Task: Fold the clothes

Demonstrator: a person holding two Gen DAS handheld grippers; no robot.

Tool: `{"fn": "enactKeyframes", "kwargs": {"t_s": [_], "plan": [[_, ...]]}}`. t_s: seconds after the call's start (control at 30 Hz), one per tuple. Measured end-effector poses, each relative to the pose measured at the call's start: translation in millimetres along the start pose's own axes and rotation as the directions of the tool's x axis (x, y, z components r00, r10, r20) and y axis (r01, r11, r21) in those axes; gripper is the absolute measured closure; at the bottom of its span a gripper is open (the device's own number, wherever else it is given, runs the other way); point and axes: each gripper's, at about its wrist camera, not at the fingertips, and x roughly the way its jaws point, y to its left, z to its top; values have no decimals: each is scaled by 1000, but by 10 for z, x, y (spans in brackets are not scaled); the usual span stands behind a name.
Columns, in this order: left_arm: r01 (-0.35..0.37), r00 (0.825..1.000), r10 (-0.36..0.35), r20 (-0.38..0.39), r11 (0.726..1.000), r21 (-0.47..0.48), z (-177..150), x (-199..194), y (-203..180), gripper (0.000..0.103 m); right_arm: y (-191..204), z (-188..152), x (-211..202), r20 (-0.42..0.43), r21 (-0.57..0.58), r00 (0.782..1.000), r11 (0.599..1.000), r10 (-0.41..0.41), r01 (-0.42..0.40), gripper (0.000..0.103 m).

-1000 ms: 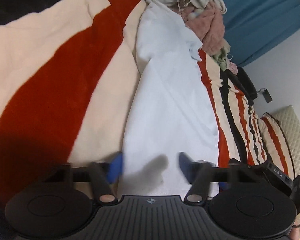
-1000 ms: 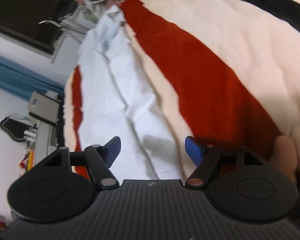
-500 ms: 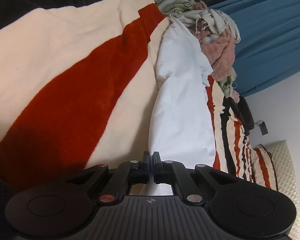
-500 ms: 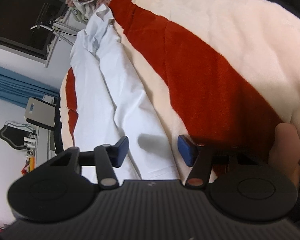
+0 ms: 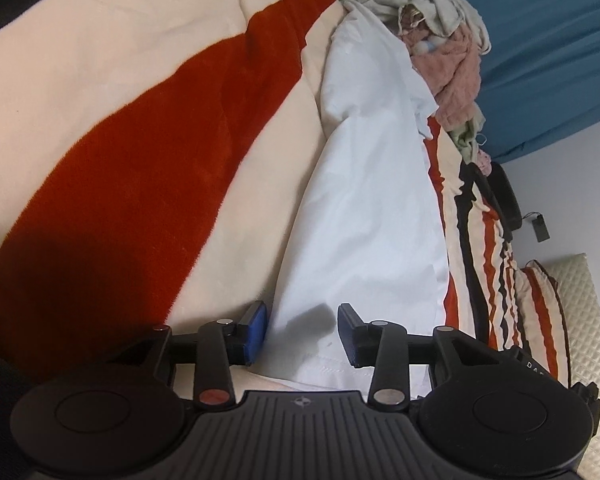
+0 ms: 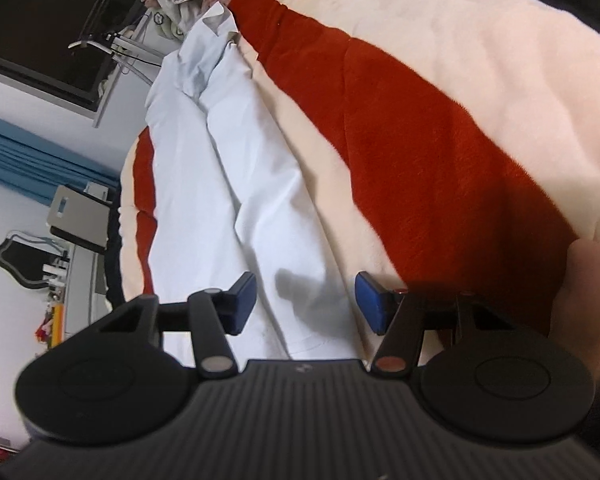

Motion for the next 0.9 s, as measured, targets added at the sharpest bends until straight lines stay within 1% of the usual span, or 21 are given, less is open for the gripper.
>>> {"fn": "enactKeyframes", "kwargs": {"t_s": [0.03, 0.07, 0.1, 0.13, 0.2, 0.27, 0.3, 0.33, 0.37, 0.43, 0.5, 0.53, 0.63, 0.73, 0.8, 0.87, 0.9], "plan": [[1, 1000, -1, 2, 1000, 11, -2, 5, -16, 64, -3, -5, 22, -10, 3, 1000, 1000, 3, -3, 45], [2, 1000, -2, 6, 1000, 21, -7, 6, -34, 70, -21, -2, 60, -33, 23, 999, 1000, 22, -21, 45], [6, 1000, -6, 11, 1000, 30, -15, 3, -52, 87, -38, 0, 92, -56, 42, 998, 998, 43, -41, 45], [9, 1000, -9, 13, 999, 35, -23, 3, -61, 93, -53, -1, 111, -74, 56, 995, 997, 61, -57, 45], [6, 1000, -7, 26, 1000, 30, -36, -14, -60, 97, -70, -7, 131, -100, 75, 991, 994, 92, -84, 46], [20, 999, -21, 46, 1000, 10, -41, -55, -30, 99, -56, -21, 109, -101, 66, 989, 993, 104, -98, 46], [33, 998, -33, 61, 999, -8, -41, -86, -8, 99, -48, -29, 98, -101, 61, 989, 993, 110, -105, 47], [47, 996, -45, 78, 999, -27, -41, -120, 16, 99, -44, -33, 94, -103, 55, 989, 993, 107, -101, 55], [60, 994, -55, 92, 997, -44, -40, -146, 37, 99, -45, -33, 100, -105, 52, 990, 995, 91, -86, 66], [83, 991, -75, 111, 994, -74, -45, -178, 76, 99, -62, -34, 113, -108, 62, 992, 996, 66, -59, 76], [88, 990, -77, 115, 992, -88, -26, -171, 55, 99, -61, -34, 115, -110, 63, 992, 996, 69, -62, 83], [84, 991, -74, 114, 992, -89, -21, -170, 49, 99, -54, -36, 113, -110, 59, 991, 996, 71, -65, 88], [73, 993, -63, 104, 993, -92, -2, -146, 35, 99, -37, -31, 106, -105, 46, 991, 996, 78, -73, 94], [62, 995, -54, 83, 994, -94, 12, -118, 53, 98, -37, -33, 92, -103, 42, 992, 996, 79, -75, 94], [52, 997, -46, 67, 994, -92, 15, -95, 61, 89, -42, -37, 99, -107, 43, 991, 996, 76, -72, 94], [43, 998, -38, 55, 995, -85, 14, -65, 55, 85, -44, -42, 115, -113, 47, 991, 997, 72, -67, 92], [40, 998, -36, 50, 996, -82, 15, -51, 52, 81, -40, -45, 131, -117, 52, 991, 997, 69, -64, 92]]}}
